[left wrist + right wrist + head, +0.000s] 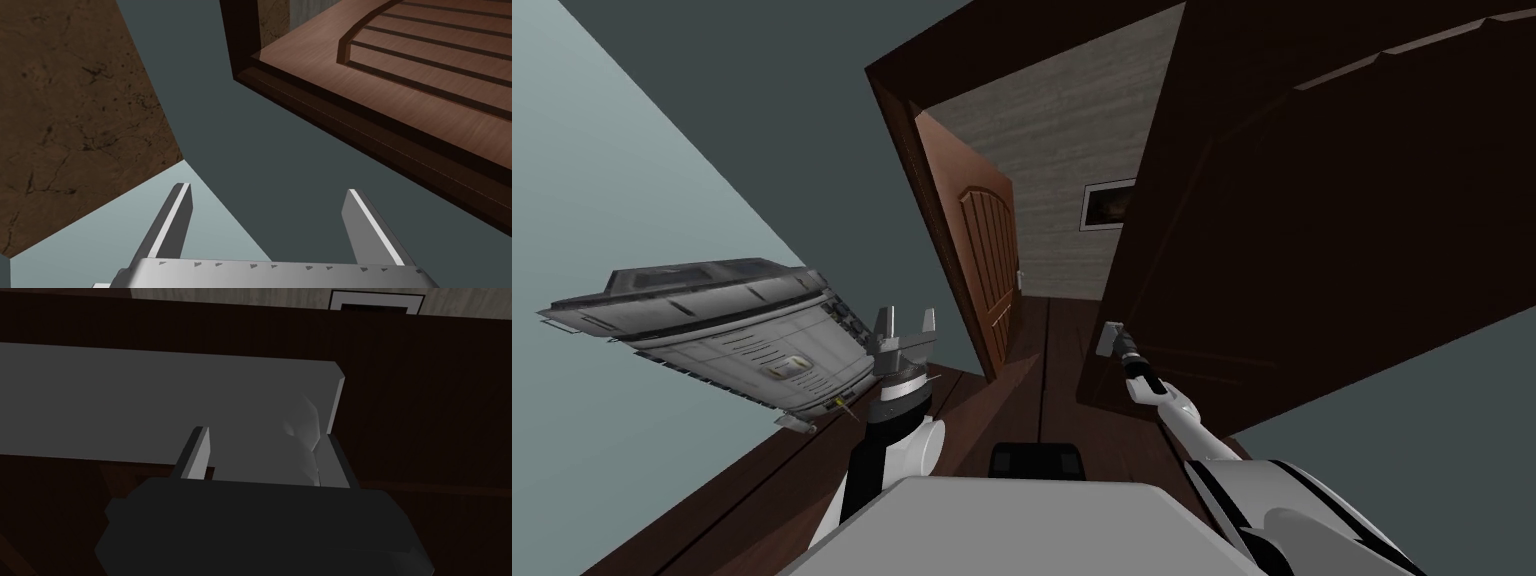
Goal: Push the door open
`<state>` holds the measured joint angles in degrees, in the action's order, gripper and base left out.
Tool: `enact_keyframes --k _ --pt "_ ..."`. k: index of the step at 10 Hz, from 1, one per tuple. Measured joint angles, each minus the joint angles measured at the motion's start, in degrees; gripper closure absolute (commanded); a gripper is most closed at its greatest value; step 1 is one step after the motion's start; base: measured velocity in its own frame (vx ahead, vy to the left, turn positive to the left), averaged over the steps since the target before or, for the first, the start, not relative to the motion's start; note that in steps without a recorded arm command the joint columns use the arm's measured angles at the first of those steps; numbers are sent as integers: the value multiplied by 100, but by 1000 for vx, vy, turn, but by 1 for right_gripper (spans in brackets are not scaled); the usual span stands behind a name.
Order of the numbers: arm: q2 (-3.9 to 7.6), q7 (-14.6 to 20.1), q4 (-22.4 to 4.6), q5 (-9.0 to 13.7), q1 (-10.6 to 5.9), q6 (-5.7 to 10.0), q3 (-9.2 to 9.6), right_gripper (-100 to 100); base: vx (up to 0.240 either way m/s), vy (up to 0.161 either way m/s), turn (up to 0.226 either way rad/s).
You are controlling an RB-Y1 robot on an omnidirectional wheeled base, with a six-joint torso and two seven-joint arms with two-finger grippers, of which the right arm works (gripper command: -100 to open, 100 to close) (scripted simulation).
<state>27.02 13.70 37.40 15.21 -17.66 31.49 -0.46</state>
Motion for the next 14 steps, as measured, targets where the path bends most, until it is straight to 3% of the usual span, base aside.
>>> enact_keyframes --k 5,8,9,14 --pt "7 -1 -10 1 0 -14 -4 100 20 2 -21" --pt "-103 -47 -53 -28 -1 -47 24 100 194 14 -130" --pt "-139 -84 70 -27 41 -100 4 100 165 -21 -134" --pt "-308 -149 -67 -100 -185 -67 65 100 203 23 -192"
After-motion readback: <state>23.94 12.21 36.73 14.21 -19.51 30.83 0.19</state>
